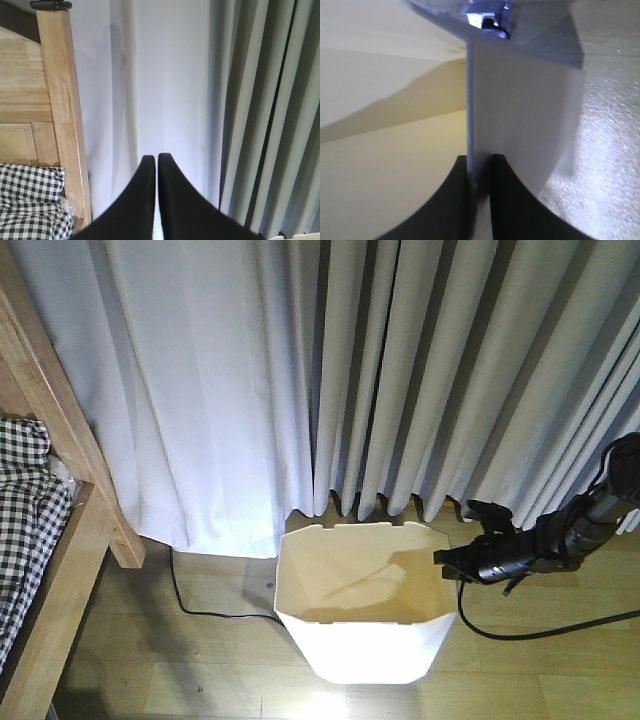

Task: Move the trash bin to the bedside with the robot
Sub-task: 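Push the bin forward to the floor beside the bed frame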

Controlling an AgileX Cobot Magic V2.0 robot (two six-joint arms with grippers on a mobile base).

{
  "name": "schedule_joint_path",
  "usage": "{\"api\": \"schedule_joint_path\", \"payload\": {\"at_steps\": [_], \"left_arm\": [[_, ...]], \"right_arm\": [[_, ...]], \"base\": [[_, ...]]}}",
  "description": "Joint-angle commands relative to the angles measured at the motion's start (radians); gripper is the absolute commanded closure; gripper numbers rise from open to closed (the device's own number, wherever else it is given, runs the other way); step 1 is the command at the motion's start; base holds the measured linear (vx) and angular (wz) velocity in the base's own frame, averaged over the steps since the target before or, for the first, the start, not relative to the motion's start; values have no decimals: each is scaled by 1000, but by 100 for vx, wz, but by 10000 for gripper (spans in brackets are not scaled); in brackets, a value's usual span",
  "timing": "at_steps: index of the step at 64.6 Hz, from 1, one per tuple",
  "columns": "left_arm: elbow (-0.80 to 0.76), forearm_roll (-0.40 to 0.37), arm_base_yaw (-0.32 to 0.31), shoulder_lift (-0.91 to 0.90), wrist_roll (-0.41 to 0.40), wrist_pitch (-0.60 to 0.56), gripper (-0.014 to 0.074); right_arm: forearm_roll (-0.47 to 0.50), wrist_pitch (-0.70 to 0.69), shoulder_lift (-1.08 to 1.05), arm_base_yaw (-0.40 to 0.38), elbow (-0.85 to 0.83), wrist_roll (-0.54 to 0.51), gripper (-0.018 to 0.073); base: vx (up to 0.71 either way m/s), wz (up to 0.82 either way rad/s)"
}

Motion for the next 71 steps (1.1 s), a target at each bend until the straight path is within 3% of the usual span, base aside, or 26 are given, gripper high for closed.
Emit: {"api": "schedule_joint_path", "payload": {"at_steps": [1, 24, 44, 71], "left_arm": [[20, -10, -5, -8, -2, -77, 603], [20, -10, -5, -8, -2, -77, 603], [20, -10, -5, -8, -2, -77, 603], [20, -10, -5, -8, -2, -77, 603]], "right_arm": [[27, 247, -48, -4, -48, -2, 562], [-2, 340, 75, -4, -164, 39, 562], [-168, 546, 192, -4, -374, 214, 562], [-130, 534, 217, -5, -404, 203, 562]], "base": [[0, 0], [0, 0], [0, 0], [0, 0]]}}
